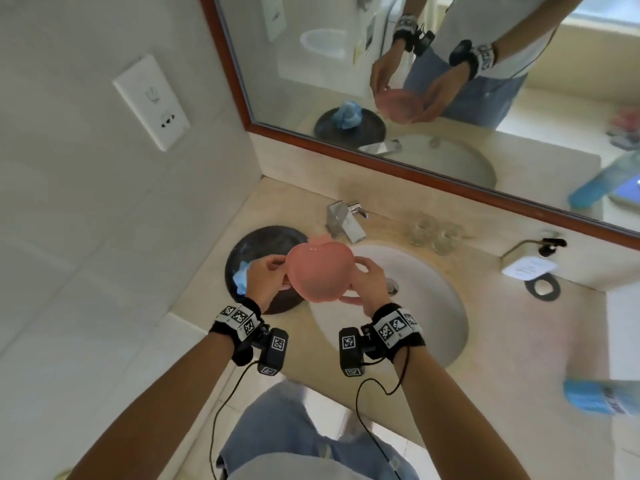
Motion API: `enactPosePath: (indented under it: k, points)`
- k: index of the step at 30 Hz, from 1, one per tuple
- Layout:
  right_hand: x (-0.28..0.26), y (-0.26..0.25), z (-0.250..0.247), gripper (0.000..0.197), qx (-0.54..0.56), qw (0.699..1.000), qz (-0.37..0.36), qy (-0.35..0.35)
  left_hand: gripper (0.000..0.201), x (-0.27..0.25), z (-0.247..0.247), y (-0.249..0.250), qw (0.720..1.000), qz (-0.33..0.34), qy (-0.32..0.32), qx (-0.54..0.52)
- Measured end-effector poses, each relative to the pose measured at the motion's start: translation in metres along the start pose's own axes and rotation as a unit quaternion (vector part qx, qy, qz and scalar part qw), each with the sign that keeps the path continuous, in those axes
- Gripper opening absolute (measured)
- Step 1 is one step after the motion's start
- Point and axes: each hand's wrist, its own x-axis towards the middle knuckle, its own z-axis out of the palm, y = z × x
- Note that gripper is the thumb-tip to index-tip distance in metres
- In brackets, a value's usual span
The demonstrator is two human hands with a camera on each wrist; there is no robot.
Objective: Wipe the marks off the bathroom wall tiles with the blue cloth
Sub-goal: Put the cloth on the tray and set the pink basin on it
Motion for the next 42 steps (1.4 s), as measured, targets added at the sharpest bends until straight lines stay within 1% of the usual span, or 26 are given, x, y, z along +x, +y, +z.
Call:
enactPosePath:
  k: [3,6,8,10,13,17,19,21,24,27,29,32,33,36,40,42]
  points:
    - [0.024,0.0,0.035,0.035,0.006,1.0,0.007,-0.009,0.004,0.029,-0.025,0.0,1.0,-0.015,0.01,0.019]
    - [0.047,0.003,0.067,0.034,0.007,1.0,0.03,-0.007,0.009,0.067,-0.046,-0.006,0.998,-0.029,0.003,0.055]
    - [0.06,0.005,0.087,0.032,0.007,0.999,0.039,0.004,0.015,0.091,-0.056,-0.008,0.995,-0.03,-0.015,0.093]
    - [0.074,0.007,0.104,0.025,0.004,0.999,0.036,0.016,0.017,0.114,-0.065,-0.009,0.993,-0.046,-0.031,0.102]
    - [0.091,0.006,0.126,0.009,-0.005,0.999,0.03,0.04,0.016,0.145,-0.072,-0.015,0.99,-0.074,-0.049,0.109]
    - [0.109,0.0,0.147,0.01,-0.031,0.996,0.021,0.076,0.017,0.173,-0.074,-0.019,0.989,-0.095,-0.054,0.103]
    - [0.117,-0.002,0.153,0.015,-0.046,0.995,0.021,0.082,0.017,0.184,-0.075,-0.023,0.987,-0.101,-0.061,0.109]
    - [0.122,-0.004,0.16,0.022,-0.06,0.995,0.022,0.079,0.016,0.193,-0.077,-0.027,0.985,-0.111,-0.067,0.116]
    - [0.126,-0.003,0.169,0.025,-0.077,0.994,0.022,0.075,0.019,0.2,-0.084,-0.032,0.982,-0.126,-0.071,0.125]
    - [0.125,0.001,0.179,0.03,-0.093,0.993,0.024,0.068,0.02,0.207,-0.091,-0.041,0.978,-0.128,-0.075,0.144]
    - [0.126,0.005,0.184,0.035,-0.129,0.989,0.017,0.069,0.022,0.21,-0.096,-0.048,0.974,-0.133,-0.085,0.163]
    - [0.137,0.013,0.185,0.051,-0.183,0.981,0.01,0.066,0.031,0.212,-0.1,-0.055,0.967,-0.135,-0.09,0.196]
    - [0.139,0.013,0.185,0.053,-0.201,0.977,0.011,0.064,0.031,0.211,-0.1,-0.054,0.966,-0.132,-0.093,0.204]
    - [0.139,0.007,0.187,0.05,-0.226,0.972,0.008,0.059,0.027,0.208,-0.102,-0.049,0.961,-0.127,-0.102,0.222]
    - [0.142,0.013,0.183,0.063,-0.252,0.967,-0.003,0.047,0.022,0.199,-0.105,-0.035,0.96,-0.112,-0.116,0.231]
    - [0.129,0.005,0.182,0.055,-0.26,0.964,-0.017,0.046,0.018,0.194,-0.109,-0.029,0.957,-0.099,-0.118,0.244]
